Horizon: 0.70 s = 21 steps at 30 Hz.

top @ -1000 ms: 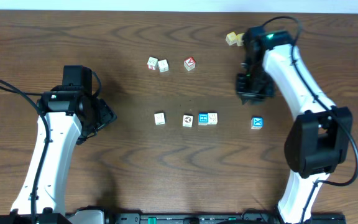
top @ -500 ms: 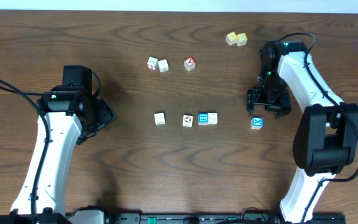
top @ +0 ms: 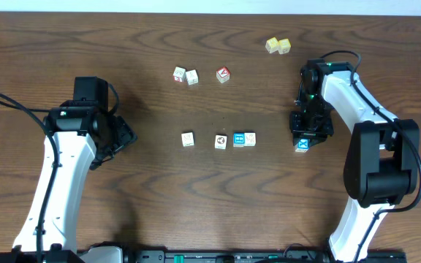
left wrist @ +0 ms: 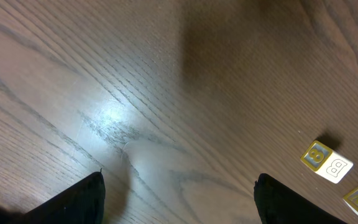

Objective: Lift 5 blocks

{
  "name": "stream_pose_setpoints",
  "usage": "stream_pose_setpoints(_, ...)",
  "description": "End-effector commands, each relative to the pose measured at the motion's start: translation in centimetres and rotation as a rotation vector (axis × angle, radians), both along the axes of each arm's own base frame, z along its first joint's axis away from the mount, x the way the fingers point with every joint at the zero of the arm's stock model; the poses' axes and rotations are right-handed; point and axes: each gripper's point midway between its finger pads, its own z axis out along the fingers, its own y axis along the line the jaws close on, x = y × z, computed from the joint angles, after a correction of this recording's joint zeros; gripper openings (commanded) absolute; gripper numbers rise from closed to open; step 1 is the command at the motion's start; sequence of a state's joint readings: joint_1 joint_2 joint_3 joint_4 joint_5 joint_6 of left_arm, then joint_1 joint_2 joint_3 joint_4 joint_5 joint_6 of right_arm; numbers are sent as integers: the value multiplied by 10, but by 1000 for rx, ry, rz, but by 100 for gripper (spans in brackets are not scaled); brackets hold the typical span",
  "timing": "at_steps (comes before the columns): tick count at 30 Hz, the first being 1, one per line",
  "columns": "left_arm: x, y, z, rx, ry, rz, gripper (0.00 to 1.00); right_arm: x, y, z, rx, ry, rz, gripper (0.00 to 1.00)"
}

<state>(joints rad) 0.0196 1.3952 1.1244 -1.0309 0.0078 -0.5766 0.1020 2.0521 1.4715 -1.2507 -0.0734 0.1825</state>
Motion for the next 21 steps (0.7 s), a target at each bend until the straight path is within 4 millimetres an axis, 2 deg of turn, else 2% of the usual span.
stream_pose_setpoints(1,2,4,4,16,-11,13,77,-5,3,-8,9,15,-1,39)
stream_pose_setpoints(10,2,4,4,16,-11,13,77,-3,-6,-9,-32,3,38,53)
stream_pose_setpoints(21,2,4,4,16,-11,13,77,-3,-6,-9,-31,5,40,52)
